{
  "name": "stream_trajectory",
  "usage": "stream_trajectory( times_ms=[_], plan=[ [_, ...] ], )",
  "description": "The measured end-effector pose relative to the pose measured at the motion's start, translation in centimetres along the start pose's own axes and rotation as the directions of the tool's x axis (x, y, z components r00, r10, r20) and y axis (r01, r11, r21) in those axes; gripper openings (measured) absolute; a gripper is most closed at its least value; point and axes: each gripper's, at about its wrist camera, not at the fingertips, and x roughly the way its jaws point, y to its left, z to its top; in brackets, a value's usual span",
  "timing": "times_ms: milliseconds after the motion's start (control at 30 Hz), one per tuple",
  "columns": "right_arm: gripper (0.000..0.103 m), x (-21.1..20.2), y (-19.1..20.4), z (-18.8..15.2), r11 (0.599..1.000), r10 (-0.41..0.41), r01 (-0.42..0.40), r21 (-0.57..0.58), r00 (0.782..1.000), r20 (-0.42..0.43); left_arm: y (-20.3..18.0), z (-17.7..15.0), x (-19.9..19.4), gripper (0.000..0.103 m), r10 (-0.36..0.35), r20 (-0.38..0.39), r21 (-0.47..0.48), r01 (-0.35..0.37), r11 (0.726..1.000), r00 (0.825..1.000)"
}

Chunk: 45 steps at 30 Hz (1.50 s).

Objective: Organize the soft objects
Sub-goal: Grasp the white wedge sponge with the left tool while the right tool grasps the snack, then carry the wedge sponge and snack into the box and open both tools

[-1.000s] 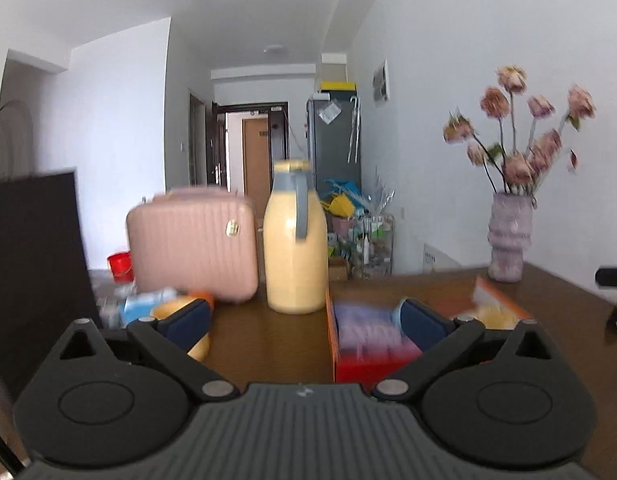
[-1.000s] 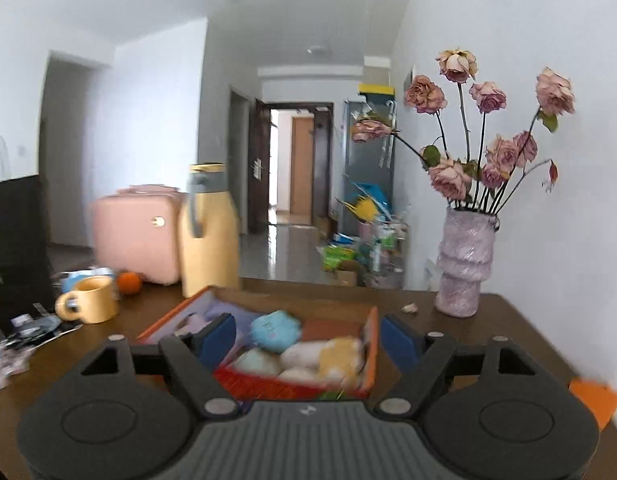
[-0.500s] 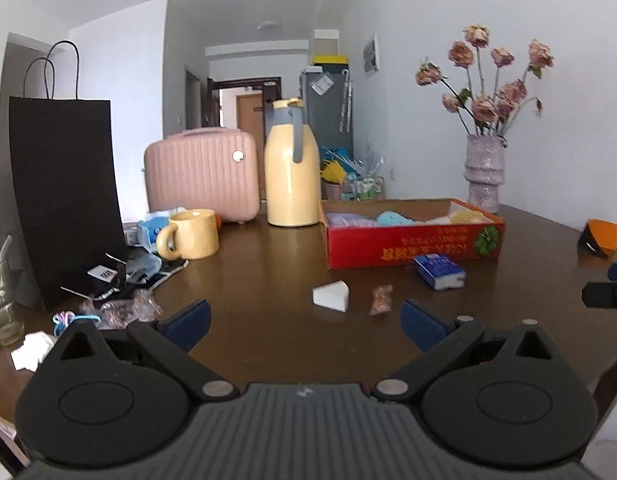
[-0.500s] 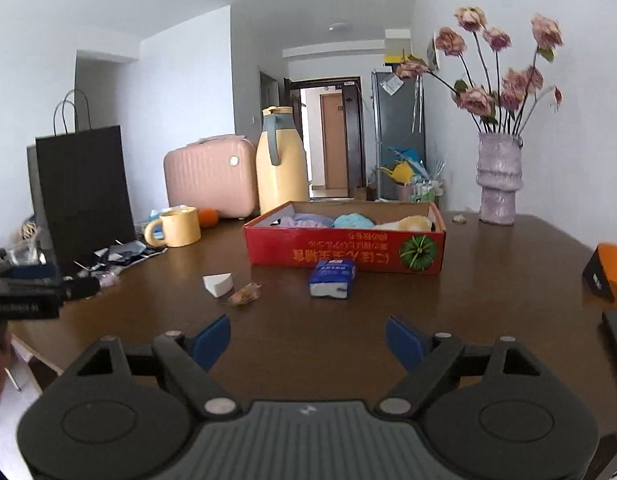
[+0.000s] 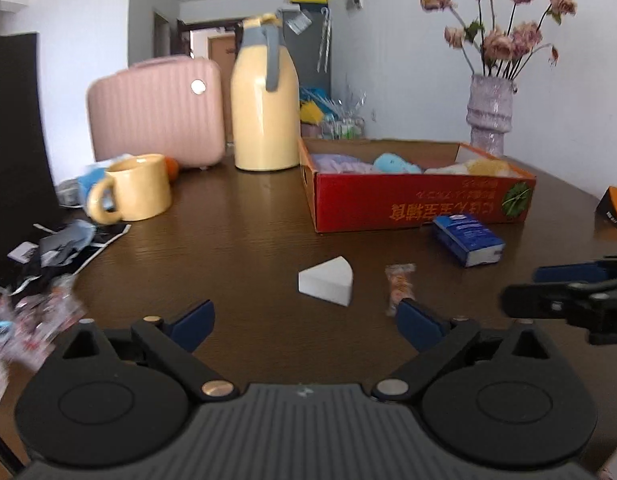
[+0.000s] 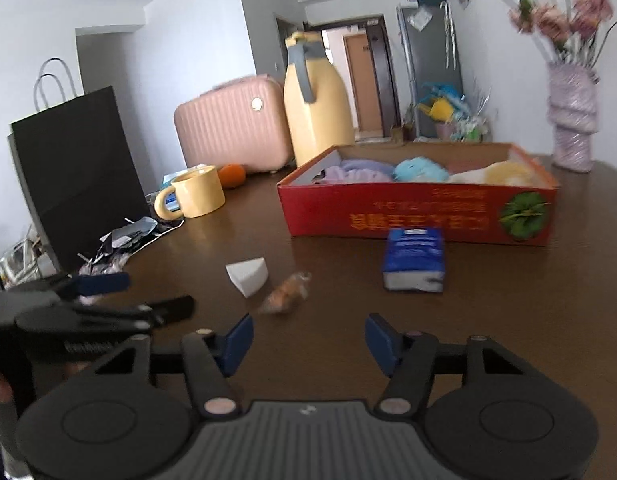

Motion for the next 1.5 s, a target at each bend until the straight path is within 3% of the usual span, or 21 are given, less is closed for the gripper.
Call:
stream_trajectory(
  times_ms=[133,200,300,400,500,600,700,767,933,1133,1300,1500],
  plan=[
    [0.052,4.5,0.5,1.7,1.0,0.024,-0.023,0.011,0.999,-0.047,0.6,1.2,3.6,0.08,-0.026,-0.03,0.023,0.027,0.999,0.999],
    [0.05,6.3,0.9,2.2,1.0,0.018,-0.018,0.0,0.998,-0.06,0.8,1.5,5.2,0.068,-0.044,-0.049,0.037,0.046,0.998,0.998],
    [0.042,8.4,1.0,2.8,1.0,0.016,-0.015,0.009,0.996,-0.083,1.0,2.0,7.1,0.062,-0.084,-0.07,0.054,0.088,0.995,0.994],
    [0.035,9.6,0.3,3.0,0.999,0.019,-0.016,0.031,0.995,-0.102,1.3,2.4,8.7,0.057,-0.114,-0.1,0.05,0.12,0.992,0.988],
    [0.031,10.2,0.1,2.9,0.999,0.026,-0.023,0.027,0.993,-0.112,1.8,2.6,9.3,0.037,-0.169,-0.109,0.024,0.172,0.985,0.98],
    [0.021,10.3,0.8,2.7,0.999,0.031,-0.034,-0.019,0.994,-0.108,1.6,2.6,9.9,0.032,-0.213,-0.133,0.016,0.217,0.976,0.968],
    [0.018,10.2,1.6,2.4,0.996,0.014,-0.022,-0.085,0.996,-0.09,1.4,2.6,9.7,0.027,-0.206,-0.124,0.027,0.211,0.977,0.971],
    [0.012,9.9,2.0,2.2,0.993,0.009,-0.019,-0.117,0.996,-0.085,1.3,2.6,9.6,0.026,-0.205,-0.126,0.016,0.208,0.978,0.971],
    [0.011,7.4,1.5,1.3,0.993,-0.001,-0.008,-0.121,0.997,-0.076,1.0,2.0,7.6,0.025,-0.177,-0.123,-0.028,0.175,0.984,0.977],
    [0.011,0.6,-1.3,-0.5,0.999,-0.03,0.029,-0.042,0.999,-0.021,-0.2,0.5,1.2,0.025,-0.192,-0.094,-0.11,0.181,0.977,0.977],
    [0.011,-3.2,-2.6,-1.4,0.999,-0.042,0.042,0.007,0.999,0.029,-2.9,0.4,-2.1,0.025,-0.224,-0.081,-0.061,0.219,0.974,0.971],
    [0.011,-4.6,-4.3,-1.2,0.999,-0.028,0.025,0.043,0.997,0.066,-5.5,1.9,-2.8,0.025,-0.22,-0.045,-0.014,0.22,0.976,0.974]
  ],
)
